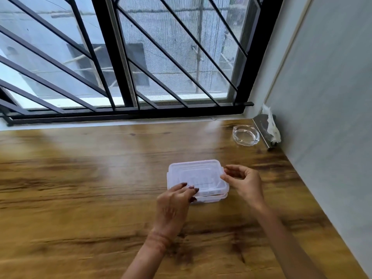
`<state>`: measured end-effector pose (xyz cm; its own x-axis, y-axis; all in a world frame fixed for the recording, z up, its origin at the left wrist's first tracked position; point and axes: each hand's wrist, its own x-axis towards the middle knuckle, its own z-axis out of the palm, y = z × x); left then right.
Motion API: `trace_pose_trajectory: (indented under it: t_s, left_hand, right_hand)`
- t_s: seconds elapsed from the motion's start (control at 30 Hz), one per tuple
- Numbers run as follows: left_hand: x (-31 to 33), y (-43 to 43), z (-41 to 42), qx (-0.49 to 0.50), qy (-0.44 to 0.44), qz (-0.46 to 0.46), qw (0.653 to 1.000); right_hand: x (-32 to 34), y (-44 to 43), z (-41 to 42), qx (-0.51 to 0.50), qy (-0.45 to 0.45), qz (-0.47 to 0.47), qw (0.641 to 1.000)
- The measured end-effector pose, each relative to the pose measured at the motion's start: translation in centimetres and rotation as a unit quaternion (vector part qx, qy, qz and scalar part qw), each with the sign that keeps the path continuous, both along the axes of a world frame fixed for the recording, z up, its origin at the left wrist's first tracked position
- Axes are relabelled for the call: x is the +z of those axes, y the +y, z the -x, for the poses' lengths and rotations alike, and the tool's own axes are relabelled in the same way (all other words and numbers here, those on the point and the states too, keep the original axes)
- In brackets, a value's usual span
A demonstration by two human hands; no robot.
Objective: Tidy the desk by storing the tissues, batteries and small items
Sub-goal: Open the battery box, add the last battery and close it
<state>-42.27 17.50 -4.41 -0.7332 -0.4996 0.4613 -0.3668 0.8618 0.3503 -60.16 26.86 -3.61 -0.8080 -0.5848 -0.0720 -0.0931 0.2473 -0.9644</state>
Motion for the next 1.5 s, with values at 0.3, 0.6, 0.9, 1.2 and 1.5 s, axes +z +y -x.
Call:
trace_pose_trajectory:
  t_s: [0.3,0.6,0.9,1.2,1.5]
  left_hand:
    - [-1.1,0.4,-0.5,-0.009,0.026,0.027,0.999]
    - [-2.1,0.3,-1.1,0.096,0.107,-0.100,0.985]
    - [-1.1,-1.7,-1.4,0.239,0.150,-0.602,0.747]
    - [-1.0,-1.9,-1.5,0.206,0.192,-0.707,0.649]
    - [-0.9,-0.6,-0.2,0.190,0.185,-0.549,0.792]
  right_hand:
    - [-0.8,0.4,-1.3,-0.025,0.037,-0.009,0.999]
    - [-1.8,0.6,-1.3,-0.033,-0.012,-0.031,0.999]
    - [-3.2,0.3,-1.3,-0.008,-0.186,-0.059,0.981]
    - [-1.8,0.3,-2.1,-0.070,-0.082,-0.004,0.994]
    - [-0.5,0.4,-3.4,-0.022,0.087,-0.055,0.995]
